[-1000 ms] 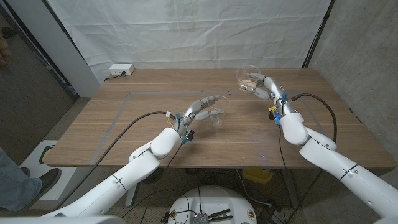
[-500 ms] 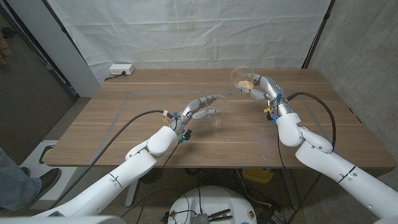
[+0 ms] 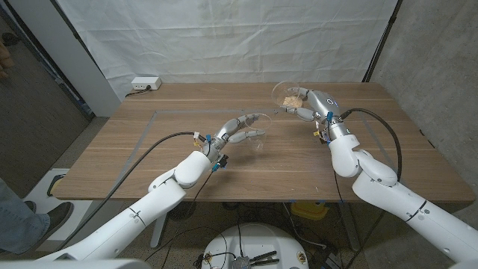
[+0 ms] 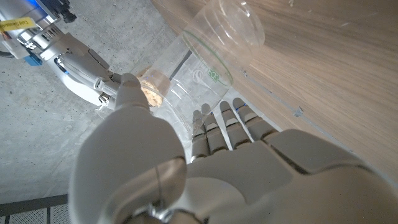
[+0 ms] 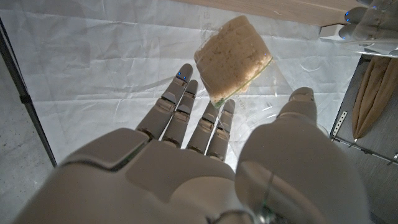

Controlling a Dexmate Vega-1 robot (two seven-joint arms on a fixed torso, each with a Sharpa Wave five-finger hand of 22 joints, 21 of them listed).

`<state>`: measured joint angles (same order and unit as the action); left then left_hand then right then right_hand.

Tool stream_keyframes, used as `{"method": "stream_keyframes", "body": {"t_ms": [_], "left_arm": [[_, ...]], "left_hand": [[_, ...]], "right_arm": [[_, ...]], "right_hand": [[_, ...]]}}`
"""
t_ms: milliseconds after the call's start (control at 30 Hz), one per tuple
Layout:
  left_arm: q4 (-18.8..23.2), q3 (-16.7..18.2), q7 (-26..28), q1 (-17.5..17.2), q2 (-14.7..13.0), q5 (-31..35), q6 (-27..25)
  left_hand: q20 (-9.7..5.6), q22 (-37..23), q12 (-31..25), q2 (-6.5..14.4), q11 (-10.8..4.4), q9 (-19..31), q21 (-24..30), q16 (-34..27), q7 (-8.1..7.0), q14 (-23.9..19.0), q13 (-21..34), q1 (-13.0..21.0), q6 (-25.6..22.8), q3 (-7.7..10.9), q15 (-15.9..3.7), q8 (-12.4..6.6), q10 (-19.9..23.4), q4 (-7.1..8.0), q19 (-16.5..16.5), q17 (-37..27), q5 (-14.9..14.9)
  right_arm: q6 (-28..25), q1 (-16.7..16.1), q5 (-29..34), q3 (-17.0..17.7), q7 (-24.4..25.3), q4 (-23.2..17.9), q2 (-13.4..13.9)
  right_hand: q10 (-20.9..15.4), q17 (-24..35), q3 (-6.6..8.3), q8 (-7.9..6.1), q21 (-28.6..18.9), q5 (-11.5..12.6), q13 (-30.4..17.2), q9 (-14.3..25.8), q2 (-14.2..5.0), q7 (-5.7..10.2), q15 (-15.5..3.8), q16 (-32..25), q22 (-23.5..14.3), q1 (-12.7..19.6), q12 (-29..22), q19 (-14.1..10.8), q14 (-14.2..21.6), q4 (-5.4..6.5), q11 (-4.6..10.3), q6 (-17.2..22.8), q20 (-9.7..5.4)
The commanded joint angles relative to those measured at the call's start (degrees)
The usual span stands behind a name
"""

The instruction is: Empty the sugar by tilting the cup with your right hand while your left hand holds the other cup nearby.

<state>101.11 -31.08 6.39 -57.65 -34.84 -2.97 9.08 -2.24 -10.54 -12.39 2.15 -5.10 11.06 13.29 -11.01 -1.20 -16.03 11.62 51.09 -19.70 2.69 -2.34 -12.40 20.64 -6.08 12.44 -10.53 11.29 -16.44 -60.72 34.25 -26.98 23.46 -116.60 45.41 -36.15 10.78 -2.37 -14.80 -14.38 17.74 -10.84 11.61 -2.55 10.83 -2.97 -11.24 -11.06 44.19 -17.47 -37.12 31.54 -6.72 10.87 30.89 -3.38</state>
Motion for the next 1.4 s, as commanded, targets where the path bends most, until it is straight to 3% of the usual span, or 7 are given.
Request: {"method": "stream_keyframes", "body": {"t_ms": [33, 400, 500, 767, 1400], "left_arm": [[-0.8, 0.1, -0.5, 0.5, 0.0, -0.3, 1.0], [-1.5, 0.0, -1.0, 1.1, 0.3, -0.4, 1.7], [-1.6, 0.0, -1.1, 1.1, 0.4, -0.6, 1.7], [-1.0, 0.0, -1.4, 0.8, 0.0, -0.4, 1.8], [-0.2, 0.2, -1.1, 0.1, -0.3, -0.4, 2.0]], "left_hand": [[-0.21, -0.1, 0.3, 0.5, -0.26, 0.3, -0.2, 0.1, 0.0, 0.0, 0.1, -0.2, -0.1, 0.08, -1.73, 0.03, -0.2, 0.27, -0.2, -0.1, 0.0], [-0.23, -0.2, 0.3, 0.5, -0.32, 0.3, -0.3, 0.1, 0.06, 0.0, 0.1, -0.2, -0.2, -0.07, -1.75, 0.06, -0.1, 0.36, -0.3, -0.1, -0.1], [-0.18, -0.2, 0.3, 0.5, -0.22, 0.3, -0.4, 0.1, 0.09, 0.0, 0.1, -0.3, -0.1, -0.11, -1.7, 0.1, 0.0, 0.4, -0.4, -0.1, -0.1], [-0.13, -0.2, 0.3, 0.5, -0.38, 0.3, -0.4, 0.0, -0.07, -0.1, 0.1, -0.3, -0.3, -0.17, -1.82, 0.09, 0.0, 0.48, -0.4, -0.1, -0.1], [-0.01, -0.2, 0.4, 0.7, -0.43, 0.3, -0.6, 0.0, 0.05, -0.1, 0.1, -0.3, -0.3, -0.31, -1.84, 0.18, -0.1, 0.59, -0.5, -0.1, -0.1]], "right_arm": [[-4.3, 0.6, 8.7, -1.8, -2.6, -1.8, 0.1], [-5.5, 1.4, 14.8, -3.5, -4.2, -1.9, -0.7], [-3.8, 1.3, 13.5, -2.9, -4.2, -1.6, -0.7], [-6.1, 2.0, 20.5, -4.4, -7.3, -2.3, -0.4], [-5.3, 1.4, 27.5, -4.6, -7.1, -2.0, -1.4]], "right_hand": [[-0.3, 0.1, 0.13, 0.3, 0.1, 0.0, -0.1, 0.2, -0.64, 0.21, -6.66, 0.0, -0.1, 0.4, 0.0, -0.6, 0.5, 0.02, 0.03, 0.6, -1.51], [-0.4, 0.1, 0.11, 0.42, 0.1, -0.2, -0.1, 0.2, -0.74, 0.42, -6.9, 0.0, -0.1, 0.4, 0.0, -0.6, 0.7, 0.07, 0.09, 0.7, -1.53], [-0.5, 0.1, 0.08, 0.48, 0.3, -0.3, -0.1, 0.2, -0.77, 0.44, -6.88, 0.0, -0.1, 0.4, 0.1, -0.2, 0.8, 0.09, 0.05, 0.7, -1.87], [-0.6, 0.1, 0.05, 0.55, 0.7, -0.4, -0.1, 0.2, -0.88, 0.45, -6.83, 0.1, -0.1, 0.4, 0.2, 0.6, 0.8, 0.15, 0.07, 0.8, -2.16], [-0.8, 0.1, 0.07, 0.6, 1.6, -0.7, -0.1, 0.2, -1.14, 0.37, -6.73, 0.3, -0.1, 0.6, 0.3, 2.6, 0.5, 0.18, -0.05, 1.4, -2.95]]}}
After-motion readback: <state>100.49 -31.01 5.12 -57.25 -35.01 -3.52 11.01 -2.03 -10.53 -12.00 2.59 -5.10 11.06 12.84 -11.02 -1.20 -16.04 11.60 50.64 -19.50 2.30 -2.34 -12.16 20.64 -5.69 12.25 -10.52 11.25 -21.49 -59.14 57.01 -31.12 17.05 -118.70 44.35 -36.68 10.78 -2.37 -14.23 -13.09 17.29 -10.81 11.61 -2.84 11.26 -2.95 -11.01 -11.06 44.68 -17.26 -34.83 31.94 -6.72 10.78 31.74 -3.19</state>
